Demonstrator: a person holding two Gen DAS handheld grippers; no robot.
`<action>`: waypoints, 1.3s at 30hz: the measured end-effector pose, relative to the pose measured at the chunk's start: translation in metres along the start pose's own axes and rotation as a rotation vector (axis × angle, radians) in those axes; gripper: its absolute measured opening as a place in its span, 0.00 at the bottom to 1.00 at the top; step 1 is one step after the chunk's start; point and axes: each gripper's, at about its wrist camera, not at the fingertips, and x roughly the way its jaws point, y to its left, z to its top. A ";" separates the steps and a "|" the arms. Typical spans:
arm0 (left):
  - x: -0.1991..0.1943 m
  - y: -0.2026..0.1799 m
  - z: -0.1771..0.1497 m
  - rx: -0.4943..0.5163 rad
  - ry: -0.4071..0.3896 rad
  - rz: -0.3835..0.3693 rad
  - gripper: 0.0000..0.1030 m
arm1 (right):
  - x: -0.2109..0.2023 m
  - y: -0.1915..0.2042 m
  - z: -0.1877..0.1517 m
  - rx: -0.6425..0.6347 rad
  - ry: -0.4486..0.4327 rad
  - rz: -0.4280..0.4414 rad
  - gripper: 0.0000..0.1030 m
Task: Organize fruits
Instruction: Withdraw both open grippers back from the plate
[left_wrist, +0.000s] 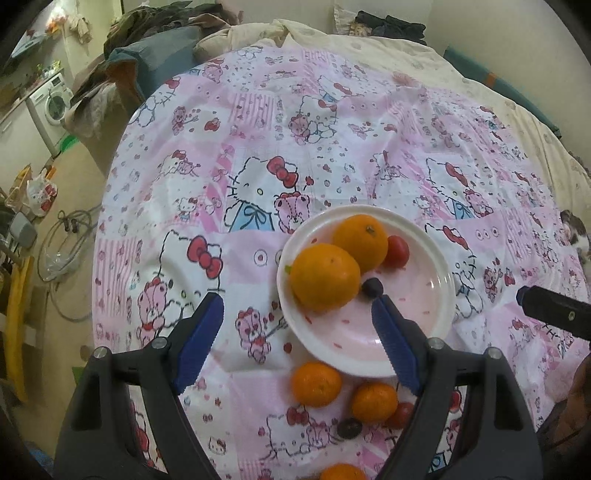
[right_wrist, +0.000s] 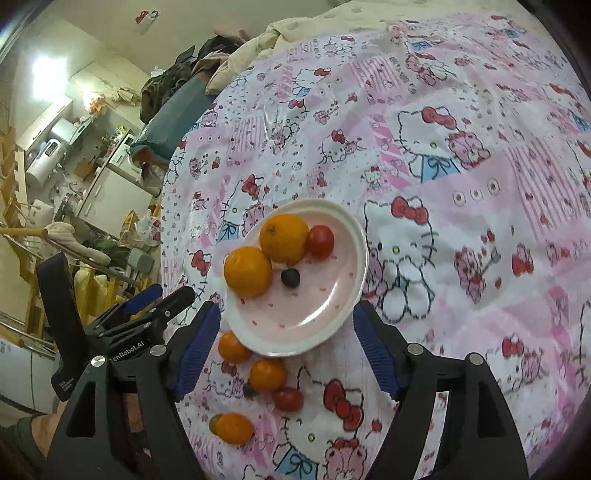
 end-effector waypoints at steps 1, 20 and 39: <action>-0.002 0.001 -0.003 -0.004 0.003 0.002 0.78 | -0.002 0.000 -0.004 0.005 -0.002 0.001 0.76; -0.009 0.023 -0.040 -0.132 0.103 0.005 0.78 | -0.009 -0.015 -0.046 0.079 0.015 -0.039 0.76; 0.019 0.026 -0.048 -0.160 0.207 -0.019 0.77 | 0.003 -0.031 -0.045 0.137 0.044 -0.051 0.76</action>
